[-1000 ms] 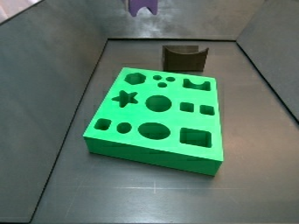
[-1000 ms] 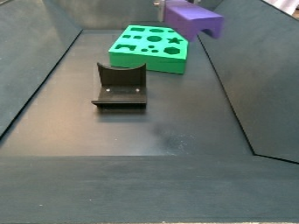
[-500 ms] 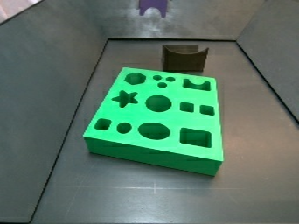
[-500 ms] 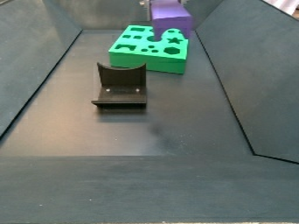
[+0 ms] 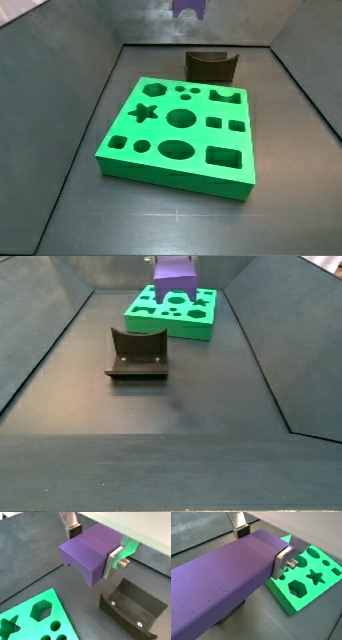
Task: Pick up the arch object. Move up. Place the arch object on the fixture. Regrasp the arch object. Rotate the arch object. Move to above the board. Insert the arch object.
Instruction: Place the arch object on the fixture.
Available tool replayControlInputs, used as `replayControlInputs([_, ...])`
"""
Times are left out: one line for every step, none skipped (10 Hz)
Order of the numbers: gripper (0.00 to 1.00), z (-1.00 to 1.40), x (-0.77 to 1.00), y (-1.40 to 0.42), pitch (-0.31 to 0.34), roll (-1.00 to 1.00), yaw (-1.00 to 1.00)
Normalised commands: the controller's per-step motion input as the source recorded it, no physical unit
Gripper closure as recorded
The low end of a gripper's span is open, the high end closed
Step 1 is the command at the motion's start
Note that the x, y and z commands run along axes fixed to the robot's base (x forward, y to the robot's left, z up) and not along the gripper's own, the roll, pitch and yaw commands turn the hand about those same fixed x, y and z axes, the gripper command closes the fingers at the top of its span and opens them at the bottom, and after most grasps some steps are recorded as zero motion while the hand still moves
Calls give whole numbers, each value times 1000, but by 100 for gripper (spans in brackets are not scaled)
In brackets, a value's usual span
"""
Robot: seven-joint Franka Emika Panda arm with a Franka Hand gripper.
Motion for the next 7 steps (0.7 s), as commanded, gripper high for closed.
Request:
replayControlInputs([100,-24,1000,189,-117,-1000,-29])
replayControlInputs([100,-23,988,195,-116,-1000,-29])
replayControlInputs([100,-25,858,154,-113,-1000,-29])
replayControlInputs([100,-14,736,80,-109,-1000,-28])
replayControlInputs([100,-1,556,40,-96,-1000,-26])
replayControlInputs([100,6,423,39,-80,-1000,-24])
replayControlInputs([100,9,299,40,-61,-1000,-22])
